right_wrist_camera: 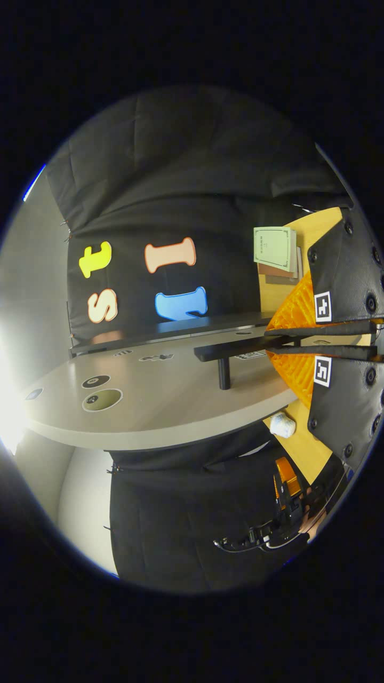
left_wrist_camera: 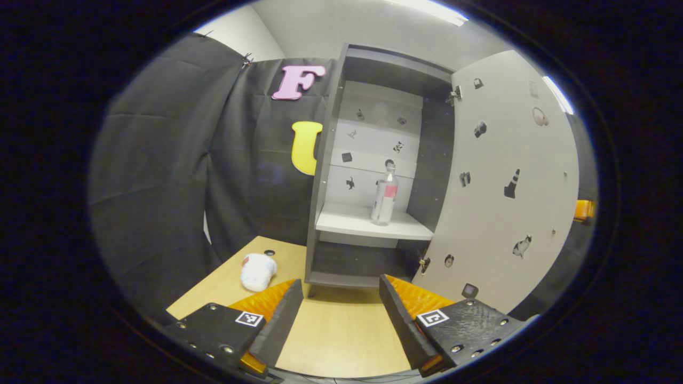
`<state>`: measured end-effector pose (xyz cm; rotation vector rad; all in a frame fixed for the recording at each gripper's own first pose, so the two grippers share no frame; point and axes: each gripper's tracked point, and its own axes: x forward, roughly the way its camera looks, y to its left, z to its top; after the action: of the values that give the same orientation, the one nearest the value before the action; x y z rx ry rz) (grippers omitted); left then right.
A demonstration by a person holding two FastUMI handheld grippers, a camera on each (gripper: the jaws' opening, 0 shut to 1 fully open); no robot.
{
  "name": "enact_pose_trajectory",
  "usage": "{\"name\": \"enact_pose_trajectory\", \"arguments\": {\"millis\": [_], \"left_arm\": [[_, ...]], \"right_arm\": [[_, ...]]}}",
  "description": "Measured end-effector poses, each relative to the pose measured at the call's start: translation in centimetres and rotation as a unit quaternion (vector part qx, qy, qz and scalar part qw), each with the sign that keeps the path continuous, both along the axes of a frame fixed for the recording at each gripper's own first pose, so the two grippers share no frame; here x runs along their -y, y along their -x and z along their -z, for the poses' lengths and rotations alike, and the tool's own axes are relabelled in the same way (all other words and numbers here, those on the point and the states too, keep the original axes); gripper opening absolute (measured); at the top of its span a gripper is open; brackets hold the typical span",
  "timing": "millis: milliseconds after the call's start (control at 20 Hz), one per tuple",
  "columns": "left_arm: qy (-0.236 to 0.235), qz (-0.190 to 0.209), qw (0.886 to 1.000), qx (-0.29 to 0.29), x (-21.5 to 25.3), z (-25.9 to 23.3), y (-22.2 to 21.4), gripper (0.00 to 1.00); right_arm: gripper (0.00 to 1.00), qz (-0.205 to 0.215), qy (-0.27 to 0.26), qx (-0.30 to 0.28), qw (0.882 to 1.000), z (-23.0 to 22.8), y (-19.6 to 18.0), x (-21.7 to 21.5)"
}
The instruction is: Open the cabinet door with the right hand, grasp the bottle in the cabinet with the left hand and place it on the coaster, then close the cabinet door with the right hand.
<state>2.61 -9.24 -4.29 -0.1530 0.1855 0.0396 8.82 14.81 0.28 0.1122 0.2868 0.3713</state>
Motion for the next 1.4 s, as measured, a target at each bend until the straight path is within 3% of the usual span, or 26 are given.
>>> {"name": "enact_pose_trajectory", "arguments": {"millis": [200, 300, 450, 700, 900, 1200, 1300, 1400], "left_arm": [[-0.038, 0.027, 0.999, 0.011, -4.1, -1.3, -4.5, 0.87], [-0.033, 0.047, 0.998, 0.026, -4.9, -2.2, -6.1, 0.87], [-0.012, 0.092, 0.995, 0.042, -4.3, -3.1, -7.3, 0.89], [0.003, 0.136, 0.989, 0.059, -2.9, -4.2, -8.0, 0.87], [-0.002, 0.150, 0.986, 0.071, -2.1, -5.9, -9.3, 0.87], [-0.014, 0.133, 0.987, 0.092, -1.9, -9.3, -13.8, 0.87], [-0.032, 0.121, 0.987, 0.100, -1.9, -10.5, -16.1, 0.87], [-0.044, 0.126, 0.986, 0.103, -0.5, -11.0, -18.4, 0.88]], "right_arm": [[0.06, 0.084, 0.004, -0.011, 0.996, 0.2, 2.5, 2.7], [0.00, 0.131, -0.017, -0.008, 0.991, -0.4, 3.5, 4.2], [0.00, 0.211, -0.024, 0.008, 0.977, -1.6, 4.5, 7.9], [0.03, 0.272, -0.001, 0.019, 0.962, -2.3, 4.6, 11.1], [0.00, 0.285, 0.008, 0.059, 0.957, -3.7, 1.0, 11.7], [0.23, 0.250, -0.006, 0.057, 0.967, -2.8, -7.1, 12.2], [0.24, 0.237, 0.006, 0.045, 0.971, -1.8, -9.4, 12.2], [0.49, 0.228, 0.018, 0.039, 0.973, -1.0, -11.4, 12.6]]}}
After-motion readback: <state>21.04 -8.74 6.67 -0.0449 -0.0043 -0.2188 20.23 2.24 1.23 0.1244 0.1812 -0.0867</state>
